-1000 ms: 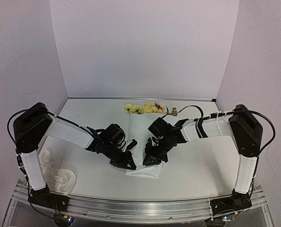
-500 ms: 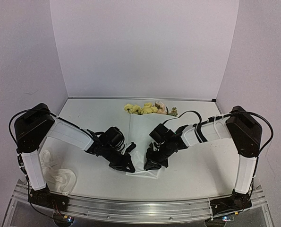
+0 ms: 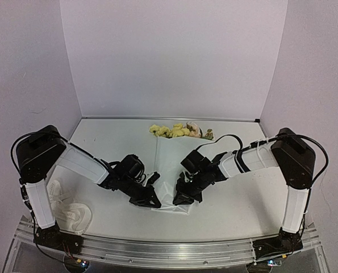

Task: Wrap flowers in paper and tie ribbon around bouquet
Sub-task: Press the fold line on the folded bouquet.

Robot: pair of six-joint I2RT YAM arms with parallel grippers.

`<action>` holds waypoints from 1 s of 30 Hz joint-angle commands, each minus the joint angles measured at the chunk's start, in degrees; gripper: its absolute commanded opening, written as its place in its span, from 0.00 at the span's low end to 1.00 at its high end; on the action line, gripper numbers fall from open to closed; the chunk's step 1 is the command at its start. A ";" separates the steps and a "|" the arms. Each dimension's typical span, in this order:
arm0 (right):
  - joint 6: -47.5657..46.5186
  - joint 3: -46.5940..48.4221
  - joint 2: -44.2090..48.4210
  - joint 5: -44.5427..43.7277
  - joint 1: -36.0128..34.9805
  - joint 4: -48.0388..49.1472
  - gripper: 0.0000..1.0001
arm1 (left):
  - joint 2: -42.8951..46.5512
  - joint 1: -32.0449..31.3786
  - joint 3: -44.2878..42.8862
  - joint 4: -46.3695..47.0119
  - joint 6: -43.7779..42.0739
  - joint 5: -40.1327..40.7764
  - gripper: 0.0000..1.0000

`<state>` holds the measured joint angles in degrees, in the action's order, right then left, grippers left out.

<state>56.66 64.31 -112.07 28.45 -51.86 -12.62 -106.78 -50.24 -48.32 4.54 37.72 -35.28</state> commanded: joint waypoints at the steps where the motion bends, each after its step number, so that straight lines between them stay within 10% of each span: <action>1: -0.62 -1.70 -1.12 -1.70 -0.32 -1.88 0.06 | 1.11 2.66 0.70 2.08 2.10 -0.93 0.11; 30: -2.95 -5.18 0.35 -0.55 2.10 -1.95 0.05 | -12.08 15.42 -15.51 1.99 4.23 -12.33 0.15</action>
<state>54.90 61.94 -111.72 30.69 -50.45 -9.45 -117.93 -37.26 -60.08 7.48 43.33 -45.30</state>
